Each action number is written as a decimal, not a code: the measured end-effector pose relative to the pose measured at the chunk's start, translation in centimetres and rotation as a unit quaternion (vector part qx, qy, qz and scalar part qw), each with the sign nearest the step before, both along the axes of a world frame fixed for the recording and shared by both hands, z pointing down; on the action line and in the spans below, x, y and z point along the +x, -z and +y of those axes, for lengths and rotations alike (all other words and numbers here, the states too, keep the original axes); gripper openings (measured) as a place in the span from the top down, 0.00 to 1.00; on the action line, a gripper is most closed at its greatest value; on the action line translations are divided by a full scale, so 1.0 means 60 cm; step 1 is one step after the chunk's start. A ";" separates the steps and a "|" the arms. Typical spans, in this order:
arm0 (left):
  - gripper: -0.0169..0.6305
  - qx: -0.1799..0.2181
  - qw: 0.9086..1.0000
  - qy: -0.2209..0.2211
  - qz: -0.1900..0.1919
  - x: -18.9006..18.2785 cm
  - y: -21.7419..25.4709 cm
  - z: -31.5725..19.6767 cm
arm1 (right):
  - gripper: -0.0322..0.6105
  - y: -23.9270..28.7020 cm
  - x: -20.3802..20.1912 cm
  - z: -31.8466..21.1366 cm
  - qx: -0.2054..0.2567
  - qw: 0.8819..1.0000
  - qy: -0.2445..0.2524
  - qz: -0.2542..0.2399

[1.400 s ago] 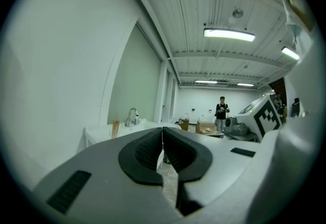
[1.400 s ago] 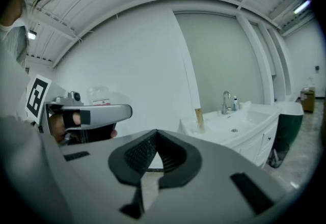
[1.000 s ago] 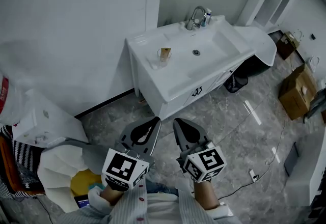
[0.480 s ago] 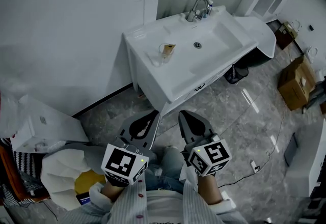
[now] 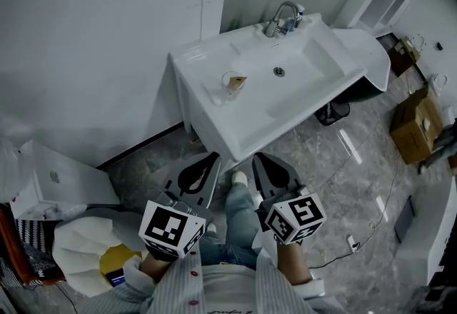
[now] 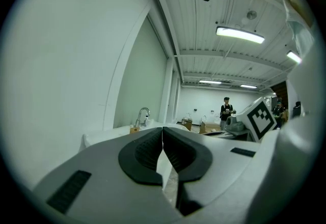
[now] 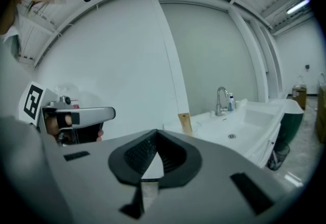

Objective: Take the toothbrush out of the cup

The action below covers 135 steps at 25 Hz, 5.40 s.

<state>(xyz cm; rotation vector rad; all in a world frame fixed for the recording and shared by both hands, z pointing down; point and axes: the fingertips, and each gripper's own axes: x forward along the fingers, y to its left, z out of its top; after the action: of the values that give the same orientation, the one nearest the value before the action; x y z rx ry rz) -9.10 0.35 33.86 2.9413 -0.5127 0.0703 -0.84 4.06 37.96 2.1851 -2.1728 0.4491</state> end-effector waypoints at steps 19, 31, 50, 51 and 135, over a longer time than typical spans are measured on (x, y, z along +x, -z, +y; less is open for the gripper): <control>0.95 0.006 0.992 0.124 -0.010 0.206 0.031 -0.203 | 0.93 0.004 0.209 -0.246 -0.016 0.990 0.137 -0.008; 0.95 0.017 0.972 0.235 -0.026 0.239 0.033 -0.262 | 0.93 -0.010 0.243 -0.349 -0.016 0.965 0.260 -0.014; 0.95 0.006 0.964 0.263 -0.025 0.250 0.013 -0.295 | 0.93 -0.045 0.256 -0.380 -0.043 0.953 0.299 -0.022; 0.95 0.004 0.965 0.261 -0.025 0.252 0.012 -0.296 | 0.93 -0.045 0.258 -0.382 -0.043 0.953 0.298 -0.022; 0.67 -0.023 0.962 0.234 -0.137 0.324 -0.249 -0.335 | 0.93 -0.131 0.282 -0.355 -0.115 0.951 0.285 -0.029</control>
<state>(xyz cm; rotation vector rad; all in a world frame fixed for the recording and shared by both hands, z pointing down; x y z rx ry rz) 10.33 -19.76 48.80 2.6916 -1.2114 0.4285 16.07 -17.25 45.81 1.3557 -2.4844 0.6834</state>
